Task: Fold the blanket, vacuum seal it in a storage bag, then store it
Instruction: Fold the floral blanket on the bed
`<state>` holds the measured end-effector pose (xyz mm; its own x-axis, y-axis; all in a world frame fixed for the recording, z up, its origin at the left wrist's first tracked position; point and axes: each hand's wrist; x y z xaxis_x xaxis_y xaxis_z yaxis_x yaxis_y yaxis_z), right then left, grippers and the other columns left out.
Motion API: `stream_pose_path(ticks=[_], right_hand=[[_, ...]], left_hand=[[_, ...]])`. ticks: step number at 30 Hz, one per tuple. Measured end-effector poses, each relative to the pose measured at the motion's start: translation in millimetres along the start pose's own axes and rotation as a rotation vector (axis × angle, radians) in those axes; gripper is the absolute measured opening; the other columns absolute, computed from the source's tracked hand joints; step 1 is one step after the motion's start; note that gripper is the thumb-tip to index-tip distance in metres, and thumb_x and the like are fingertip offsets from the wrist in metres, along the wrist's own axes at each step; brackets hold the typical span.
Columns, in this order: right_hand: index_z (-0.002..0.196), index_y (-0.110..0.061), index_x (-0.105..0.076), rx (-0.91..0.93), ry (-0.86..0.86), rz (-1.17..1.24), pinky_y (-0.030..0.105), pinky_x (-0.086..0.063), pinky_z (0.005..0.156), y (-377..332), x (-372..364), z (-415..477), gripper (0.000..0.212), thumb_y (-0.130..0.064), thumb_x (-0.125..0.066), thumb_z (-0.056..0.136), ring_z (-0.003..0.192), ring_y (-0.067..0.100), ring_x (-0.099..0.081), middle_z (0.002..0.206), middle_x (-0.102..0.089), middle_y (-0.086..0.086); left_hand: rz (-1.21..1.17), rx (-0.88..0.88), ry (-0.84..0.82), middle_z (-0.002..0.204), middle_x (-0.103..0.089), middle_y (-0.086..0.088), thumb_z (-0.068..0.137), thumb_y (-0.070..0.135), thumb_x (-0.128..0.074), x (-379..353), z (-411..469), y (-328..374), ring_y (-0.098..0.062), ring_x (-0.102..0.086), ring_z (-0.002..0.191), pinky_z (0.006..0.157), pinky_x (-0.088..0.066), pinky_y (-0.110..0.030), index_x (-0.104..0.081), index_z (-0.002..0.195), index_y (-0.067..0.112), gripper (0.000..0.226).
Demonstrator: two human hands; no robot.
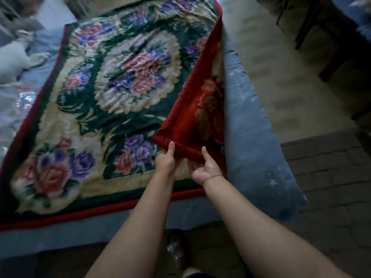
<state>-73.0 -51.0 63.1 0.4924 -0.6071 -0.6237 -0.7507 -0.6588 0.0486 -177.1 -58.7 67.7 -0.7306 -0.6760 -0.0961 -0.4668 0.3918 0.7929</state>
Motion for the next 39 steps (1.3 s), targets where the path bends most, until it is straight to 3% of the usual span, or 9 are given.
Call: stream_pose_path(ticks=[2,5,8,17,26,32,36,38,39], right_hand=[[0.075,0.0,-0.059,0.035,0.079,-0.072,0.025,-0.05,0.037,27,-3,11,0.027,-0.021,-0.06,0.092,0.054,0.025,-0.065,0.056,-0.066,0.015],[0.086,-0.006,-0.061,0.092,0.109,-0.158,0.023,-0.053,0.06,74,-3,38,0.012,-0.017,-0.063,0.09,0.073,0.017,-0.061,0.079,-0.066,0.009],[0.084,-0.01,-0.06,0.151,0.126,-0.185,0.019,-0.052,0.049,121,-14,53,0.009,-0.015,-0.061,0.091,0.068,0.014,-0.06,0.062,-0.068,0.003],[0.082,-0.01,-0.062,0.173,0.143,-0.302,0.025,-0.047,0.066,195,-29,74,0.007,-0.012,-0.063,0.089,0.079,0.016,-0.061,0.063,-0.07,0.002],[0.101,-0.01,-0.061,0.201,0.276,-0.086,0.04,-0.05,0.086,165,-11,129,0.033,-0.042,-0.057,0.091,0.091,0.028,-0.06,0.117,-0.061,0.011],[0.116,-0.014,-0.058,0.25,0.457,-0.138,0.04,-0.04,0.102,168,27,151,0.033,-0.038,-0.051,0.095,0.129,0.024,-0.048,0.139,-0.051,0.007],[0.135,-0.016,-0.048,0.295,0.531,-0.257,0.043,-0.043,0.095,178,59,170,0.042,-0.027,-0.053,0.096,0.116,0.025,-0.057,0.111,-0.07,0.007],[0.115,-0.015,-0.057,0.317,0.553,-0.363,0.043,-0.043,0.094,184,76,176,0.02,-0.021,-0.053,0.096,0.09,0.021,-0.069,0.077,-0.074,0.003],[0.101,-0.017,-0.057,0.333,0.567,-0.391,0.044,-0.042,0.096,186,85,179,0.007,-0.017,-0.051,0.097,0.077,0.018,-0.071,0.086,-0.073,0.004]], left_hand=[[-0.051,0.02,0.002,0.08,-0.066,-0.009,0.101,0.018,-0.05,31,7,4,-0.019,-0.066,0.068,0.05,-0.056,-0.023,-0.059,0.093,0.005,0.017],[-0.12,0.091,0.014,0.084,-0.064,-0.012,0.102,0.015,-0.048,78,24,17,-0.022,-0.062,0.072,0.051,-0.056,-0.028,-0.056,0.114,0.001,0.02],[-0.142,0.125,0.03,0.099,-0.065,-0.015,0.099,0.017,-0.055,123,51,36,-0.021,-0.063,0.074,0.062,-0.053,-0.032,-0.053,0.127,0.0,0.033],[0.11,0.12,0.054,0.104,-0.069,-0.011,0.082,0.025,-0.077,215,126,69,-0.029,-0.066,0.098,0.091,-0.054,-0.045,-0.065,0.092,0.011,0.022],[-0.07,0.047,0.292,0.121,-0.062,-0.014,0.095,0.019,-0.062,335,174,62,-0.029,-0.061,0.107,0.096,-0.05,-0.044,-0.054,0.129,0.001,0.039],[-0.081,0.041,0.436,0.125,-0.059,-0.014,0.097,0.017,-0.058,429,203,43,-0.027,-0.059,0.113,0.1,-0.047,-0.042,-0.052,0.132,-0.001,0.04],[-0.086,0.097,0.468,0.131,-0.057,-0.011,0.099,0.02,-0.055,481,214,19,-0.024,-0.057,0.112,0.105,-0.044,-0.046,-0.052,0.133,0.006,0.037],[-0.097,0.154,0.491,0.135,-0.055,-0.015,0.099,0.019,-0.055,506,214,1,-0.027,-0.056,0.116,0.104,-0.044,-0.049,-0.05,0.135,0.006,0.038],[-0.088,0.191,0.502,0.137,-0.054,-0.016,0.1,0.018,-0.054,515,213,-10,-0.029,-0.055,0.12,0.103,-0.044,-0.048,-0.049,0.136,0.005,0.039]])
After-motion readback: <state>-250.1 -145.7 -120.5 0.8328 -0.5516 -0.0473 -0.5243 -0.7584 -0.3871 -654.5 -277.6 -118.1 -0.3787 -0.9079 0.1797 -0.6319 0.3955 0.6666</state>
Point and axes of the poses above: each hand's wrist, its own z-axis towards the middle knuckle, its own x-axis out of the back of the hand, y = z × x
